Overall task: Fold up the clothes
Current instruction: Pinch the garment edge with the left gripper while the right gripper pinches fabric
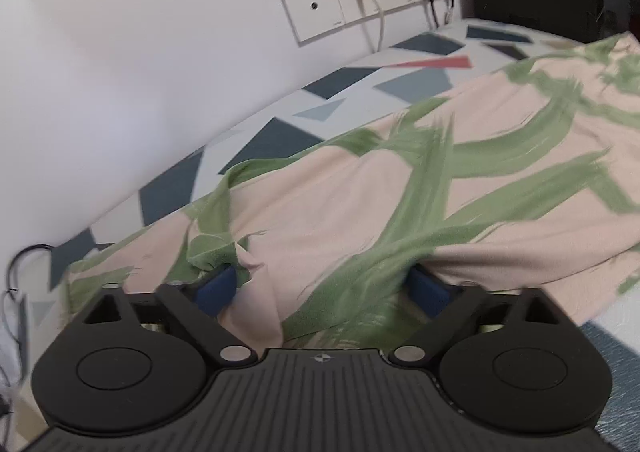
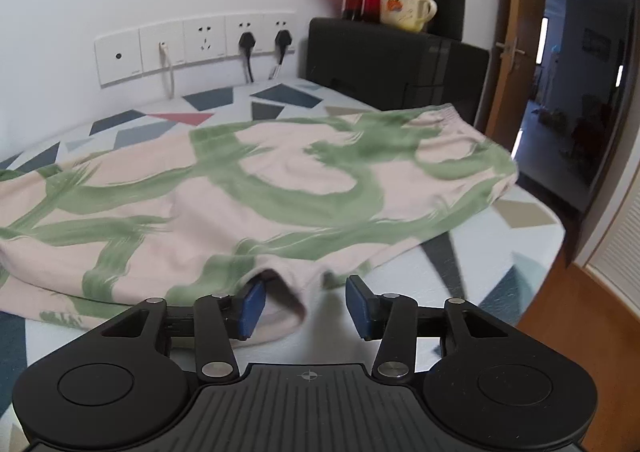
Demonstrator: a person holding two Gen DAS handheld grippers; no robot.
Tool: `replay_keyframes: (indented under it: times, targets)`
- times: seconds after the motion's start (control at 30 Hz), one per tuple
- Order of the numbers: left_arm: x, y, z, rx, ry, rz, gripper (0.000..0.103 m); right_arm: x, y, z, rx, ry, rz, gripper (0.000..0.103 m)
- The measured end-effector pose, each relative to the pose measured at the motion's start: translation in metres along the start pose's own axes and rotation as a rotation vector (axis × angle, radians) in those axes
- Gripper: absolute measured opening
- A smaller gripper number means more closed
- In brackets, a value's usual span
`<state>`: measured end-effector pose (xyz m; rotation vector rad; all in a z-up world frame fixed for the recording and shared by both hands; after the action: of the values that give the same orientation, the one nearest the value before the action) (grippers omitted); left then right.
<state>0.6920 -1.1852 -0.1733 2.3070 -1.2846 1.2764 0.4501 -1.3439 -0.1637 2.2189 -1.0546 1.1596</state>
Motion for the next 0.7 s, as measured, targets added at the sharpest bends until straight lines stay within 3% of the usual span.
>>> replay_keyframes:
  times: [0.03,0.07,0.1,0.27,0.4,0.57,0.7]
  targets:
    - [0.001,-0.003,-0.003,-0.026,-0.001,-0.029,0.016,0.001,-0.001,-0.001,-0.002,0.009,0.001,0.031]
    - [0.003,-0.006,-0.005,-0.047,-0.004,-0.059,0.012,0.003,0.000,-0.003,-0.005,0.025,0.006,0.010]
    - [0.004,-0.009,-0.009,-0.055,0.005,-0.077,0.010,0.006,0.002,-0.006,-0.003,0.043,0.019,0.006]
    - [0.008,-0.020,-0.033,-0.113,0.036,-0.108,0.007,0.016,0.025,-0.036,0.016,0.133,0.095,0.005]
    - [-0.004,-0.017,-0.038,-0.172,-0.028,-0.075,0.007,0.005,0.032,-0.048,0.007,0.095,0.106,0.004]
    - [-0.023,-0.011,-0.039,-0.191,-0.095,-0.045,0.007,-0.022,0.053,-0.038,0.009,-0.042,0.257,0.004]
    - [-0.029,-0.016,-0.044,-0.190,-0.130,-0.085,0.007,-0.025,0.059,-0.040,0.009,-0.049,0.268,0.005]
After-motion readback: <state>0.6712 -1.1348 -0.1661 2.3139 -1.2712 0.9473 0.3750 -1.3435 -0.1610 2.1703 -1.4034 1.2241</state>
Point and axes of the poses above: each gripper's, at about its wrist camera, not at the fingertips, and z roughly the way its jaws point, y to its right, x to its top, the point moved 3 cm from there along z, roughly the way its jaws point, and after that the axes turned 5 degrees about y, right-handed, at the moved point
